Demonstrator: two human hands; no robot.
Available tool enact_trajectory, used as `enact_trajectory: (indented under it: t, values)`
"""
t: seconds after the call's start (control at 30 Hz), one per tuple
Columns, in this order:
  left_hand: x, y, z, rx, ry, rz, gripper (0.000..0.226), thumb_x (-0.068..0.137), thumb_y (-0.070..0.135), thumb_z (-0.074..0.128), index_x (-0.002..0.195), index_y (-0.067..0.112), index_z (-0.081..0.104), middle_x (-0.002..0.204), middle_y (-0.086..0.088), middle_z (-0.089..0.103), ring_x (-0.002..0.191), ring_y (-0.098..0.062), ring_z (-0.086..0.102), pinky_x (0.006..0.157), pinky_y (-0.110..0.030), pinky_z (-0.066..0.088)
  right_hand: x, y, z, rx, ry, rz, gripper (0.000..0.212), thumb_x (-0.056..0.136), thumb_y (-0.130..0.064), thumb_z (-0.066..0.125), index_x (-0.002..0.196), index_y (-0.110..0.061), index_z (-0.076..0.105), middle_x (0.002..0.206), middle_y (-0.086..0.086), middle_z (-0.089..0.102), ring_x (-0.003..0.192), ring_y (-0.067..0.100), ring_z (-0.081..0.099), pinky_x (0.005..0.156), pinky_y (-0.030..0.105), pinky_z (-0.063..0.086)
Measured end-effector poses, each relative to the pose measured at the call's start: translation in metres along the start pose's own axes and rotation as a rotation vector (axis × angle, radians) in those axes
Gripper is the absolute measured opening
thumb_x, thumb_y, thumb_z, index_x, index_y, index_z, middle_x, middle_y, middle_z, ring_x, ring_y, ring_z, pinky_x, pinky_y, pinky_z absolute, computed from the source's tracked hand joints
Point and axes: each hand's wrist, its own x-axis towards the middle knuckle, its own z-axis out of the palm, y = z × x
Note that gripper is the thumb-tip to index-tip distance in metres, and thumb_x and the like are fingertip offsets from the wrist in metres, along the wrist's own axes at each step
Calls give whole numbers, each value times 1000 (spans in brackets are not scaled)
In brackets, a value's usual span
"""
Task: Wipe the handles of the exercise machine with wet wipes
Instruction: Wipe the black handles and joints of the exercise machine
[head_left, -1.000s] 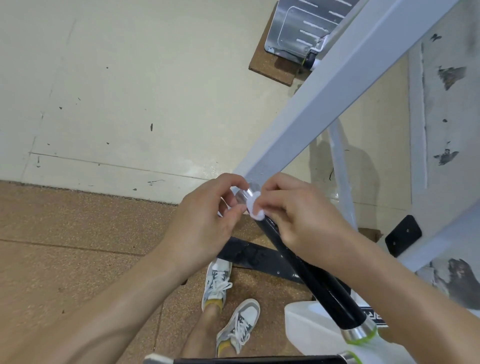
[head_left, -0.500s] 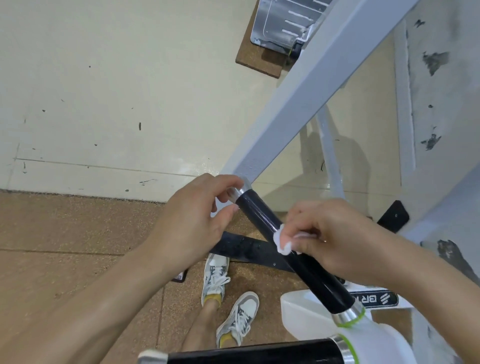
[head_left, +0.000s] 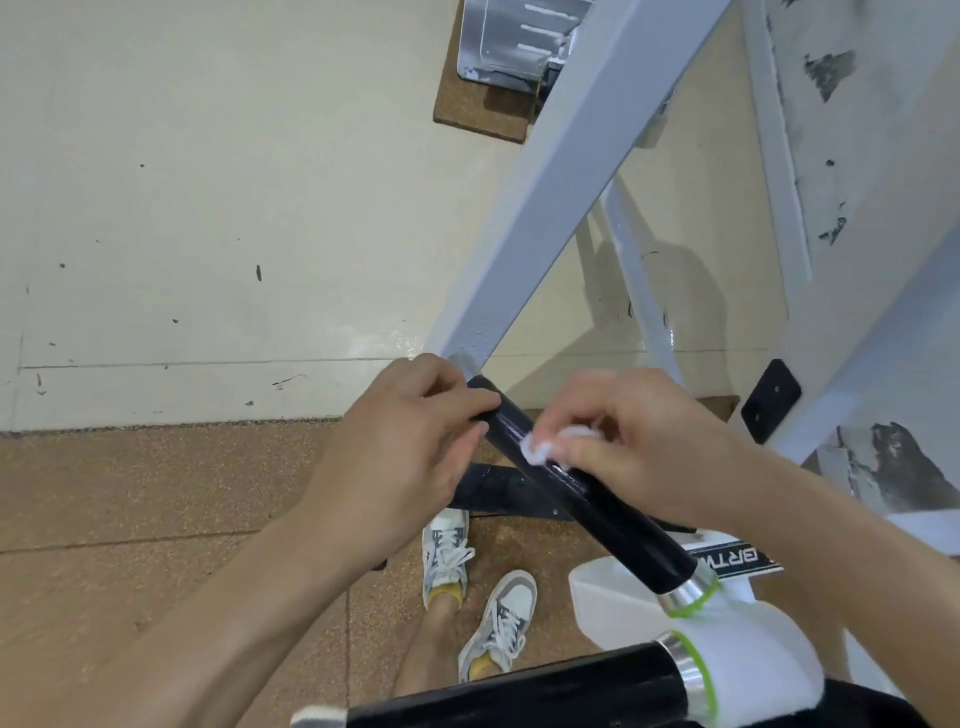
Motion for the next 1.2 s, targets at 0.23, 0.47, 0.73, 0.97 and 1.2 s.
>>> enact_trajectory:
  t: [0.23,0.47,0.73,0.97,1.2]
  values:
    - [6,8,-4,-83,-6,-44,23,80,27,59,99,29,72,95,13,62,86,-2,53,72,-5,35,-4,9,7,3,26,32,12,82,-20,67,75,-30,70,83,-15,63,81,-1,57,71,15,41]
    - [3,16,3,-128,-123,-2,28,80,28,59,106,29,70,103,13,56,95,-1,50,82,-4,32,-10,4,-1,79,12,13,13,82,-18,69,75,-30,71,80,-16,65,79,-4,58,69,9,41]
    - [-4,33,4,-95,-185,9,29,80,31,69,109,35,67,107,16,52,91,3,47,79,-4,33,-45,17,-9,-11,-179,33,14,82,-21,68,75,-31,73,81,-17,64,80,1,58,72,18,45]
    - [-2,57,5,-66,-173,-25,21,82,38,66,102,33,70,99,14,60,83,-5,58,76,-34,51,-36,29,9,112,108,3,9,80,-17,70,81,-25,70,86,-9,67,83,5,59,72,19,47]
    - [-2,61,7,-67,-192,-38,17,82,25,68,96,35,70,93,15,58,79,-6,58,73,-35,51,-52,18,-17,-26,-159,6,15,85,-18,65,78,-30,71,83,-13,68,78,0,61,74,22,50]
